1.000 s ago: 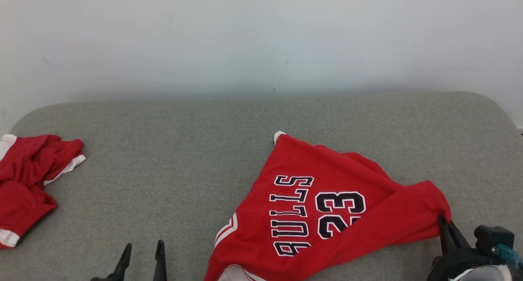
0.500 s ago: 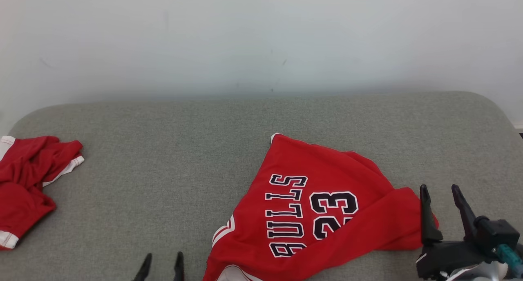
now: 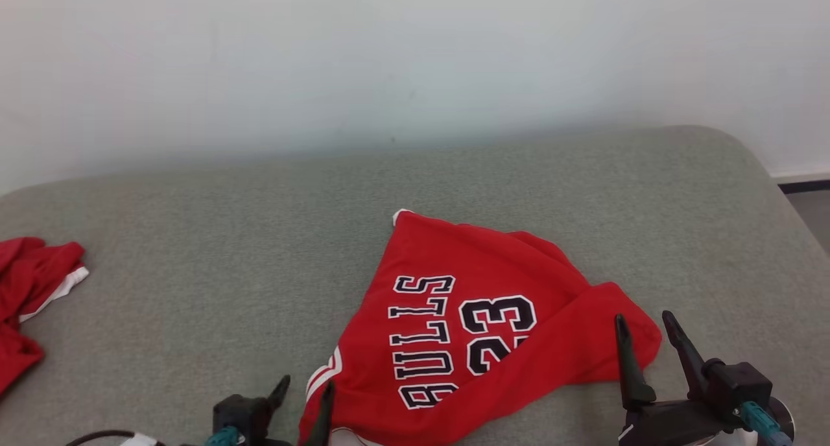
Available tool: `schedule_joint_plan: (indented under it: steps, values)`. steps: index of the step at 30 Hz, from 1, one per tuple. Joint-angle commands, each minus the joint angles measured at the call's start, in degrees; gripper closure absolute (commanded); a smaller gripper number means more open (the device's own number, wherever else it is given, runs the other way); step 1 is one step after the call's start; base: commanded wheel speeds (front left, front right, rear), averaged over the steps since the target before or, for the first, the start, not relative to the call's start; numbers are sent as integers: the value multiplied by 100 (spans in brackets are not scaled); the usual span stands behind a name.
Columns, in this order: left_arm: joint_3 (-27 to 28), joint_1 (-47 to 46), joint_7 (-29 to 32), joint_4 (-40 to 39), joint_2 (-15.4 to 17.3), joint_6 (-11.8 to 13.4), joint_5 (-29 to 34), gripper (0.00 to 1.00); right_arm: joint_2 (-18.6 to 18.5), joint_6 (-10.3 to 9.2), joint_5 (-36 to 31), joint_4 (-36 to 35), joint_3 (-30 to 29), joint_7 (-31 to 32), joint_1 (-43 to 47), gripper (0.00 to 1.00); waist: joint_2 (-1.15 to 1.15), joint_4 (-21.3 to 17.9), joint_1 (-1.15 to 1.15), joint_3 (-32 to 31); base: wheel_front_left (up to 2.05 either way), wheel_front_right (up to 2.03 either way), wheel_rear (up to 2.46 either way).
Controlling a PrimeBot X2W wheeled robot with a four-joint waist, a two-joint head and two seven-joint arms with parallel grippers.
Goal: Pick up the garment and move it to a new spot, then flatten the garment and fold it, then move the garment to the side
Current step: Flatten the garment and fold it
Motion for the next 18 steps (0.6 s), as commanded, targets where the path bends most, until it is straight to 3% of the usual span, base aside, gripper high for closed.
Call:
schedule_joint_plan:
  steps: [1,8,9,10,18]
  values:
    - [-57,-62,108,124,-68,-74,-69,0,9,-13,15,20,10,-3,-21,0,0,-198,0,65,0,0,0]
    - [-206,-231,379,739,-161,-262,-179,0,-31,-13,57,54,12,-42,-17,0,0,-393,0,173,0,0,0]
    - [-204,-250,352,800,-168,-295,-191,57,-30,-13,53,60,15,-41,-13,0,0,-405,0,172,0,0,0]
    - [-228,-288,311,853,-163,-333,-165,98,-28,-13,49,68,22,-47,-11,0,0,-417,0,166,0,0,0]
    - [-176,-1036,-67,714,-141,-269,169,100,-11,-13,45,89,136,-87,-71,0,0,-532,0,131,0,0,0]
